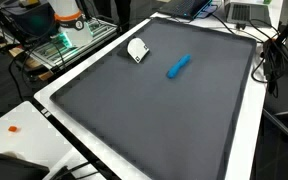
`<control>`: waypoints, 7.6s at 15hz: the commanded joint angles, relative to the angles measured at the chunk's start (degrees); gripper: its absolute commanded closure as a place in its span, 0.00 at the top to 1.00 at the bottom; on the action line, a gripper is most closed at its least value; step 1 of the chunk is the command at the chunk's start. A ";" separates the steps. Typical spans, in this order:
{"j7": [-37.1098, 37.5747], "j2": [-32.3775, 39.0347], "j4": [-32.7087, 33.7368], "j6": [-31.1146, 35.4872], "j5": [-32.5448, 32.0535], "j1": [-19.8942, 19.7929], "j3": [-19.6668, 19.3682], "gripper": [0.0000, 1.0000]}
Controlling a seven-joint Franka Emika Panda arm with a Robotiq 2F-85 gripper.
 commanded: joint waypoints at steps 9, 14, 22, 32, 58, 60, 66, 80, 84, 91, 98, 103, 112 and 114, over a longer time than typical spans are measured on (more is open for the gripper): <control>12.24 2.37 -2.00 -1.71 2.17 -2.09 6.60 1.00; 29.56 4.93 -5.69 0.06 8.12 -1.55 13.83 1.00; 48.28 10.73 -11.83 11.24 18.38 -0.81 19.57 1.00; 52.39 25.68 -10.21 22.54 18.33 1.66 18.63 1.00; 55.35 42.62 -9.87 40.09 28.16 5.04 16.41 0.56; 55.89 42.94 -9.86 40.86 28.07 5.07 16.39 0.39; 57.44 43.16 -9.73 42.40 28.67 5.25 16.32 0.00; 61.32 35.68 -7.51 37.61 24.07 4.16 15.90 0.01; 59.60 34.86 -2.30 29.88 17.30 3.69 15.76 0.01; 50.53 39.04 11.01 16.22 8.91 5.25 16.53 0.01; 37.11 46.49 21.86 8.39 5.19 7.87 17.85 0.01; 33.76 47.46 23.76 6.57 3.57 9.02 17.58 0.04; 32.64 48.24 24.85 5.71 2.97 9.20 17.56 0.04; 32.12 49.22 26.19 5.05 1.58 9.38 17.67 0.01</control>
